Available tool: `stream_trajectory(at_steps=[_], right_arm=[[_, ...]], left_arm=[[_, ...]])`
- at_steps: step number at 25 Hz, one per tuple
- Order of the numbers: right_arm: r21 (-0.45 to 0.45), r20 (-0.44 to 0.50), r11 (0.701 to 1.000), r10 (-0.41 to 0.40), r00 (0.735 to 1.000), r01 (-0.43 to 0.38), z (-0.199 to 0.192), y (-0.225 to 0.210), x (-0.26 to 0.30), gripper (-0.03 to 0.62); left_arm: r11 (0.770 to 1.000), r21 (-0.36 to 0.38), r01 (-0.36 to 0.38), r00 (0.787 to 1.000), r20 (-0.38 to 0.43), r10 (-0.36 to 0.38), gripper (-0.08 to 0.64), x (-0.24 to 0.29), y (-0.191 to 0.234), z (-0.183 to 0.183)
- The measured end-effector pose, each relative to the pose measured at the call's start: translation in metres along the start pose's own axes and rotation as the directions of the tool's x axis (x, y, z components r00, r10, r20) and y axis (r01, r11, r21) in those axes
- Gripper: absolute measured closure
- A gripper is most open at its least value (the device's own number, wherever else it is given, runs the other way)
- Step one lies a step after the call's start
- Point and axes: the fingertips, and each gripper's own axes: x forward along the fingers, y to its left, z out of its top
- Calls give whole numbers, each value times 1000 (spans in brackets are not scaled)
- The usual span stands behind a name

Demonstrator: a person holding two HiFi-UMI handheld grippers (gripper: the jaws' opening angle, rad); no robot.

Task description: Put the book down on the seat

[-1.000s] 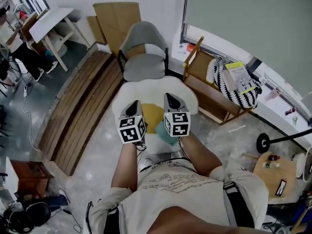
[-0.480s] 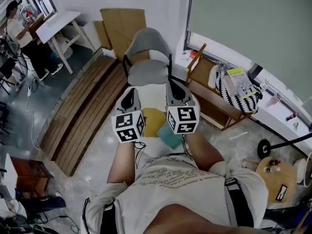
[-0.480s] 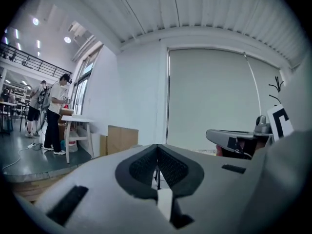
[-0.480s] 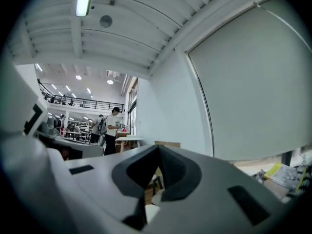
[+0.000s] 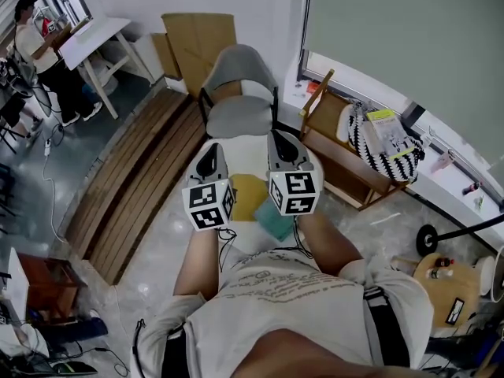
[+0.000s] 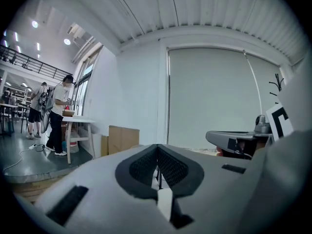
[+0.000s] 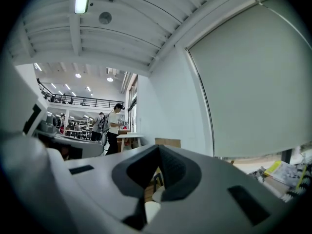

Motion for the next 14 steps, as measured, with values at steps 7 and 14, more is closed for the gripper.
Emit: stream_trajectory(at_steps=[7, 14], right_arm=[[-51, 28, 999, 1, 1000, 0, -1, 4, -4, 566], [-50, 46, 999, 4, 999, -2, 2, 2, -5, 566]], left_arm=[[1000, 4, 2, 1000, 7, -2, 540, -2, -2, 2], [1000, -8, 5, 999, 40, -5, 540, -5, -2, 13]])
